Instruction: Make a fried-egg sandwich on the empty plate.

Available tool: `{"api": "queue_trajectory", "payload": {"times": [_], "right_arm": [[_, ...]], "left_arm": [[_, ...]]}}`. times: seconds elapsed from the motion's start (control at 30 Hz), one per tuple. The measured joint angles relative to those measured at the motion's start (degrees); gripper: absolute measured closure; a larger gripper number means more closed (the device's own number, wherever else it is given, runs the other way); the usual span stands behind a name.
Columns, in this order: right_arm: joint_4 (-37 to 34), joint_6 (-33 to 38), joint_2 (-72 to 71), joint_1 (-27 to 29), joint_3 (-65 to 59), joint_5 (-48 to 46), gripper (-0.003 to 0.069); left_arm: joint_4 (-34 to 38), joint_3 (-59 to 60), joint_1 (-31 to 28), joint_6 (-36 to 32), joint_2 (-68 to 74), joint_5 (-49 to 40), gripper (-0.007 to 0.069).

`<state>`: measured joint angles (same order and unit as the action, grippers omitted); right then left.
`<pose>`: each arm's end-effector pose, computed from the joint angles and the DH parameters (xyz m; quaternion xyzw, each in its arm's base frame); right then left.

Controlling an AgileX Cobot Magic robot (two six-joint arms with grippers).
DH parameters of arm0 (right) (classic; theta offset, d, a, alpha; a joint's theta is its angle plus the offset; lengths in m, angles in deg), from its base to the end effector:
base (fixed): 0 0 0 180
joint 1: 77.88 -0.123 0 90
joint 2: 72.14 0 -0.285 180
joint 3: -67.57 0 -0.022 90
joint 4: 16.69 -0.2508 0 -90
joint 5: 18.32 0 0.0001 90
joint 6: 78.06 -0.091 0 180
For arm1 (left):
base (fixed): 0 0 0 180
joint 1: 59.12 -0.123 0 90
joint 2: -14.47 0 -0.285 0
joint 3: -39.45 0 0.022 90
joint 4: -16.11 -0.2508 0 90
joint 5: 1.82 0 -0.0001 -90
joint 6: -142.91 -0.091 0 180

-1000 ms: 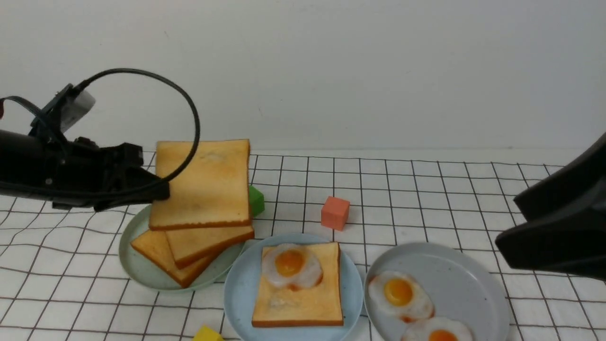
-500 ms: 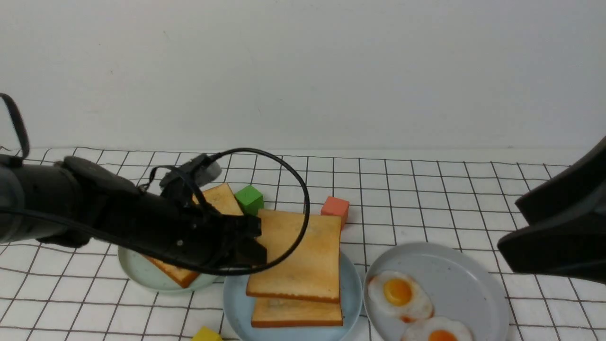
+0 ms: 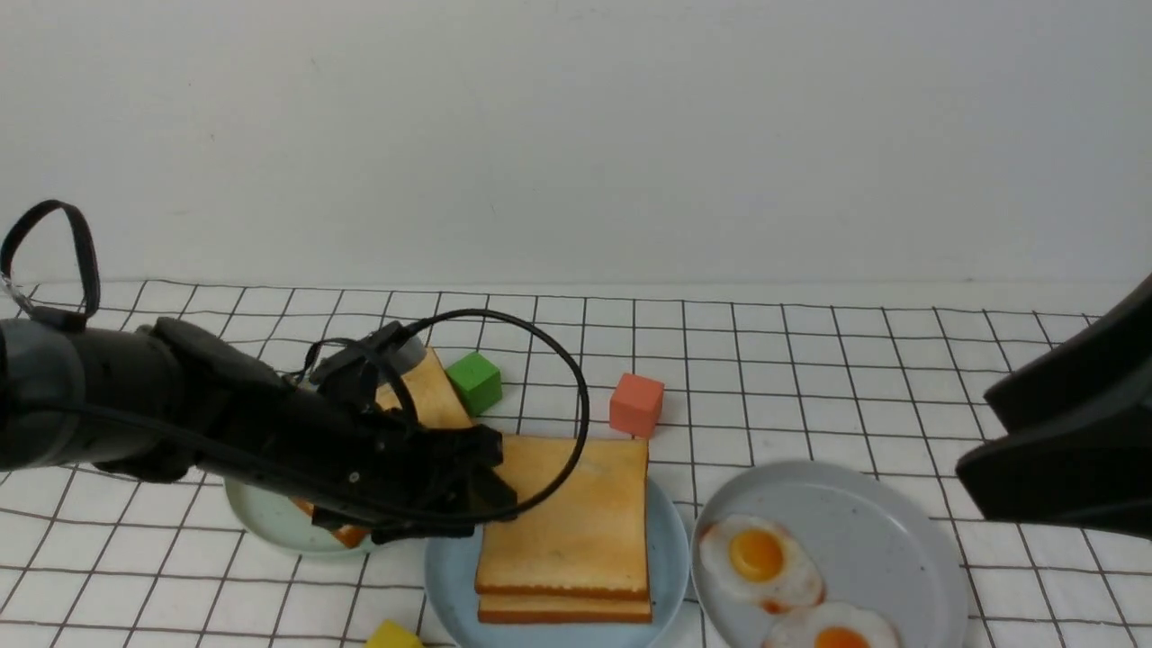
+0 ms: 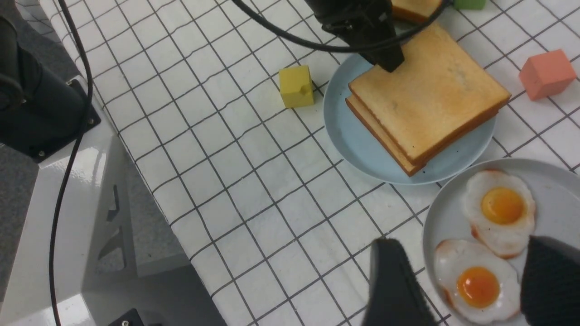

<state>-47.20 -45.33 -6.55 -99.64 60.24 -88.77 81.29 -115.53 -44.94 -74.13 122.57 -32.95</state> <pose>0.1382 0.1021 0.4155 -0.4143 0.8169 0.2329 0.3269 0.3094 -0.1223 0.1709 -0.0167 0.9335 -0.3094 0.1803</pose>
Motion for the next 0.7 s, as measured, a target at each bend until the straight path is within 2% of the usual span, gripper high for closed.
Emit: {"api": "queue_trajectory", "payload": {"times": [0.07, 0.1, 0.13, 0.27, 0.3, 0.5, 0.57, 0.7], "right_arm": [[1.3, -1.6, -0.2, 0.0, 0.0, -0.1, 0.0363], [1.6, -1.8, -0.2, 0.0, 0.0, -0.1, 0.0371], [2.9, -3.9, -0.8, 0.0, -0.6, 0.4, 0.0459], [4.4, -7.5, -4.7, 0.0, -5.7, 5.3, 0.0638], [4.5, -8.3, -6.4, 0.0, -8.0, 7.2, 0.0658], [4.7, -11.1, -21.7, 0.0, -23.9, 21.4, 0.067], [5.7, -11.2, -28.1, 0.0, -29.1, 25.1, 0.0671], [8.3, -11.3, -39.1, 0.0, -38.0, 34.4, 0.0671]], "left_arm": [[-2.2, 0.0, -0.4, 2.1, -2.5, -0.3, 0.0169], [-2.5, 0.0, -0.4, 2.3, -2.8, -0.5, 0.0162], [-4.7, 0.0, -0.6, 4.0, -5.2, -1.2, 0.012], [-9.8, 0.0, -0.6, 7.9, -10.8, -3.6, 0.0081], [-10.6, 0.0, -0.6, 8.6, -12.3, -4.5, 0.0078], [-12.3, 0.0, -0.6, 10.7, -22.2, -12.0, 0.0113], [-13.1, 0.1, -0.6, 11.6, -25.6, -16.0, 0.0152], [-16.1, 0.1, -0.6, 14.5, -34.1, -22.9, 0.0276]]}}
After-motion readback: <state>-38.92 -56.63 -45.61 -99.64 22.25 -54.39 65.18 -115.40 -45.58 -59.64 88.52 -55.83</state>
